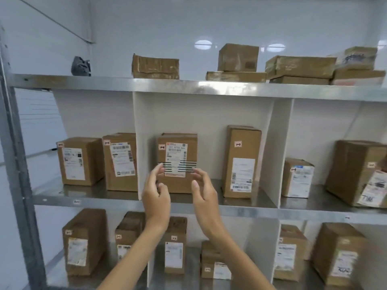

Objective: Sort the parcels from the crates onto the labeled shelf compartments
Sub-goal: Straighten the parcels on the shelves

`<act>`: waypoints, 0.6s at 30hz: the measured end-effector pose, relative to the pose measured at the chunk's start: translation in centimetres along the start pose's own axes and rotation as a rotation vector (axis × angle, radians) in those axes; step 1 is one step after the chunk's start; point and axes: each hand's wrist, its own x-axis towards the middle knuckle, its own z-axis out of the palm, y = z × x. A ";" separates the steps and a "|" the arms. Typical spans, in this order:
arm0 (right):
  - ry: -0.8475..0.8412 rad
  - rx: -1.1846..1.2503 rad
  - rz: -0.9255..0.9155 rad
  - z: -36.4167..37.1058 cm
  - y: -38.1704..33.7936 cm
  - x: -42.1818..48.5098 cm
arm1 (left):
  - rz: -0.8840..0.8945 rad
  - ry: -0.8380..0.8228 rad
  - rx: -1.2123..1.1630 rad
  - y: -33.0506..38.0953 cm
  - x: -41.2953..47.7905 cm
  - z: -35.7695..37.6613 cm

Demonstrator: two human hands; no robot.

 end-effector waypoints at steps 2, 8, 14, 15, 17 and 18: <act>0.110 -0.031 0.016 -2.9 1.1 0.5 | -0.035 -0.138 -0.037 0.7 -1.0 2.6; 0.338 -0.144 0.202 -10.7 5.5 3.9 | -0.246 -0.481 -0.058 -0.2 -1.8 9.3; 0.174 -0.292 0.322 -14.3 9.7 6.2 | -0.374 -0.769 -0.081 -1.6 -1.1 15.1; 0.146 -0.289 0.325 -14.4 10.1 6.4 | -0.359 -0.774 -0.075 -2.0 -1.0 16.0; 0.112 -0.274 0.325 -14.4 10.8 6.7 | -0.324 -0.772 -0.047 -2.8 -1.0 17.5; 0.092 -0.267 0.333 -14.4 11.1 6.8 | -0.323 -0.761 -0.032 -3.2 -1.0 18.2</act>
